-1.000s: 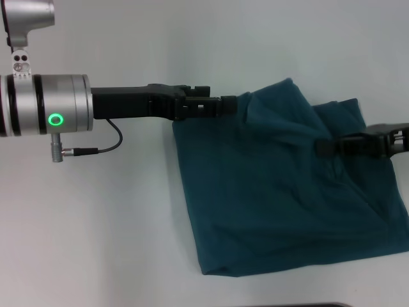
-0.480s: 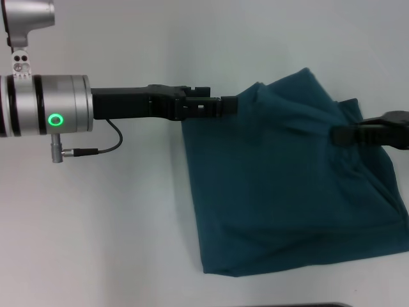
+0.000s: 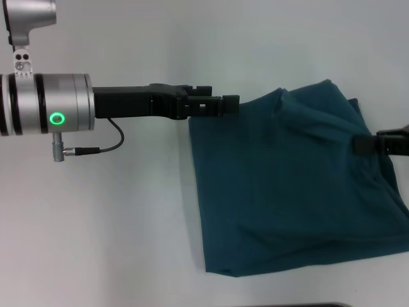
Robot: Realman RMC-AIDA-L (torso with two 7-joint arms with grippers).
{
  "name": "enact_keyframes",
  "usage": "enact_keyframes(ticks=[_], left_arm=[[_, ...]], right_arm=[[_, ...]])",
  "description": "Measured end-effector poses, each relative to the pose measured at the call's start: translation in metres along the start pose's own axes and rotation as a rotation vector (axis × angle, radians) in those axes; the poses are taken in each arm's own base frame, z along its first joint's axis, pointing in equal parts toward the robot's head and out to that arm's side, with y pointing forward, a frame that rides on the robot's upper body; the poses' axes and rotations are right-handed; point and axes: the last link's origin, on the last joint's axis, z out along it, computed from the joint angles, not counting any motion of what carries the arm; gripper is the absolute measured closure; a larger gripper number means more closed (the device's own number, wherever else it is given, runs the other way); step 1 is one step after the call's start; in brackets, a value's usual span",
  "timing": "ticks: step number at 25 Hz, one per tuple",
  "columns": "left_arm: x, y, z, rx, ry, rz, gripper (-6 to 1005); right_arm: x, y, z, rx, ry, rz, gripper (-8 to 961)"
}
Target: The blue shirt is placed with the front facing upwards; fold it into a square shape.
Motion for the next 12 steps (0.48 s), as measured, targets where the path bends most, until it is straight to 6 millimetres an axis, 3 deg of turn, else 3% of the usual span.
enact_keyframes(ticks=[12], left_arm=[[0.002,0.000,0.002,-0.001,-0.001,0.004,63]], right_arm=[[0.007,-0.002,-0.016,0.029,-0.019,0.022,849]])
